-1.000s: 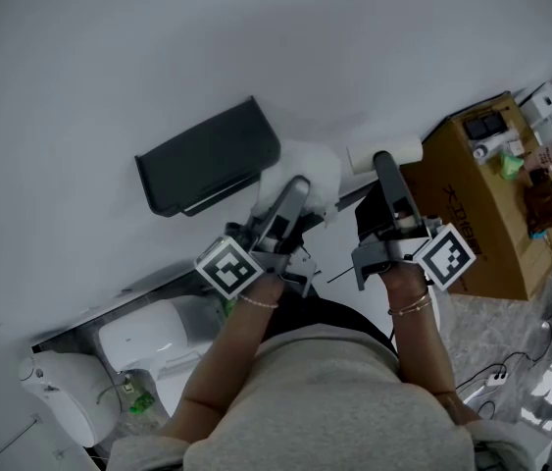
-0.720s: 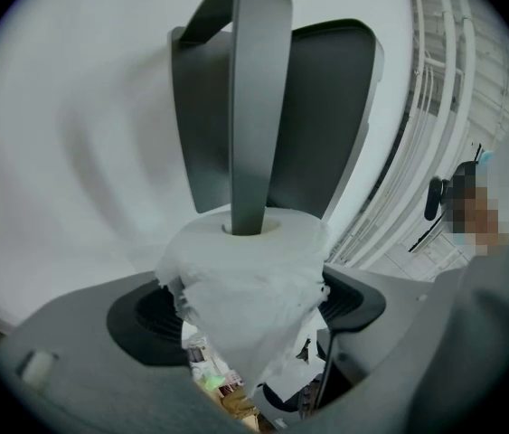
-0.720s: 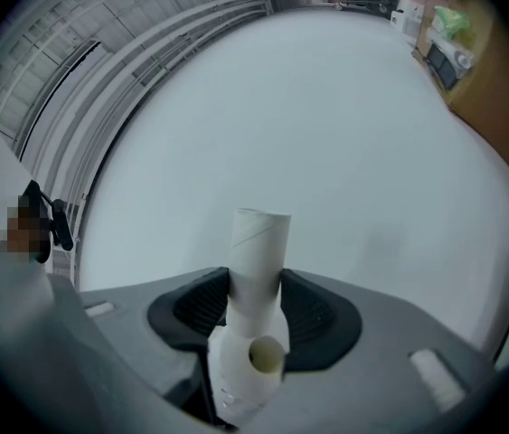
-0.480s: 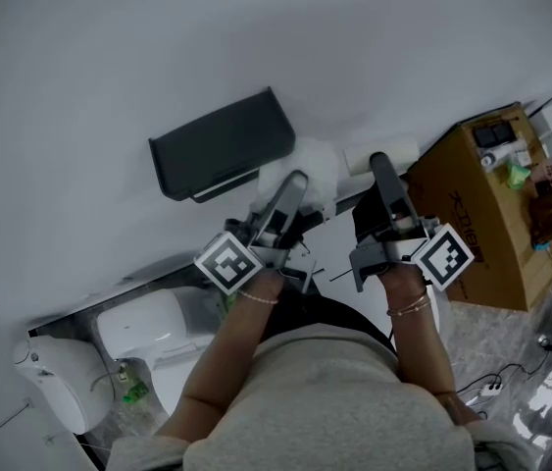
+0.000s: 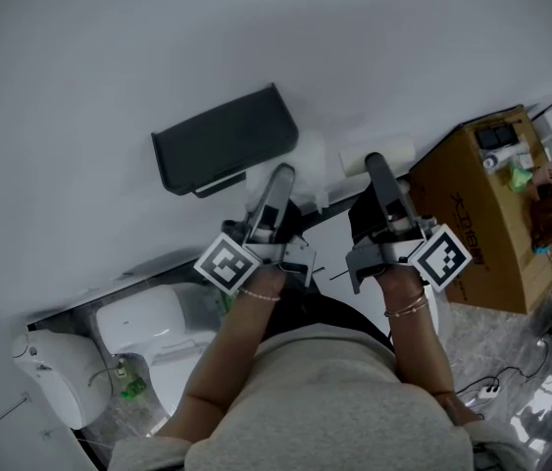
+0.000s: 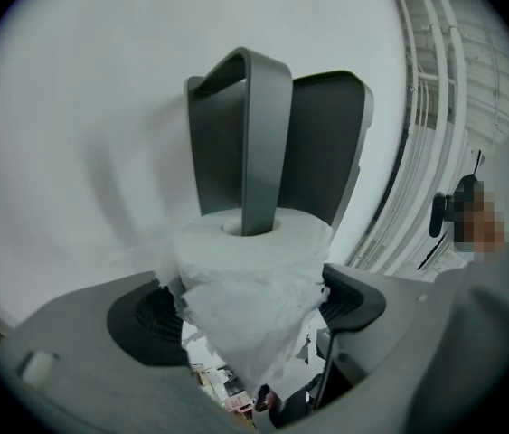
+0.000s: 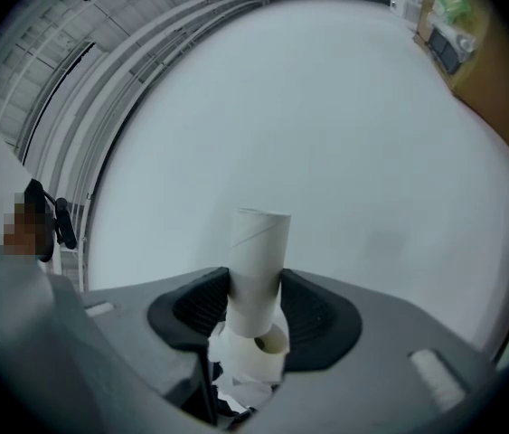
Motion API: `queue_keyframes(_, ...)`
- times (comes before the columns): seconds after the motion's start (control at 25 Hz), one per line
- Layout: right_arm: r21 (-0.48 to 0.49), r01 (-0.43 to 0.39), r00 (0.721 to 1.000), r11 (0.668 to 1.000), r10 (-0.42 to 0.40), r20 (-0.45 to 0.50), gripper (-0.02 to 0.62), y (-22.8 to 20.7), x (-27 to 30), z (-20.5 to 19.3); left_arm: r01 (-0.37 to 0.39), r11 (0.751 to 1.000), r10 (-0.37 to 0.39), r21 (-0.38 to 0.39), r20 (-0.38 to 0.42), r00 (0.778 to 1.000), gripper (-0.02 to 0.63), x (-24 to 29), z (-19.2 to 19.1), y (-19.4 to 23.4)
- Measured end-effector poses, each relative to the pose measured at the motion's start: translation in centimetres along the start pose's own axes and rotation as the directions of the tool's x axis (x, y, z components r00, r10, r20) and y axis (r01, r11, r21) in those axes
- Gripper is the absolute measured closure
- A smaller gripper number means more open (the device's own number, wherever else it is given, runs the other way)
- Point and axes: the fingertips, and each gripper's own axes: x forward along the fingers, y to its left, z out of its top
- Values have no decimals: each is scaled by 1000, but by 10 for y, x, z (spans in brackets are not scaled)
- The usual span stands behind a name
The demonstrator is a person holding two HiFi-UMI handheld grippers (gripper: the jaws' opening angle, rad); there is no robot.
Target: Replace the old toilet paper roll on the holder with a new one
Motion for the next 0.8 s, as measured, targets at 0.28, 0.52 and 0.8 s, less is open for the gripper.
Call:
queue_keyframes(0.28,20,-16,999,1000,16,-28,410,1,1,-4,-28,1000,29,-11,63,998,167,4,6,-13)
queue_keyframes(0.52,31,-33,997,999,36,-71,411,0,9,-11,-32,999,31,9,87,996,167,-2,9,-5)
queue_keyframes(0.8,50,-53,991,997,59,-120,410,3,16,-21,-34,999,30,29,120,992,167,-9,13,5)
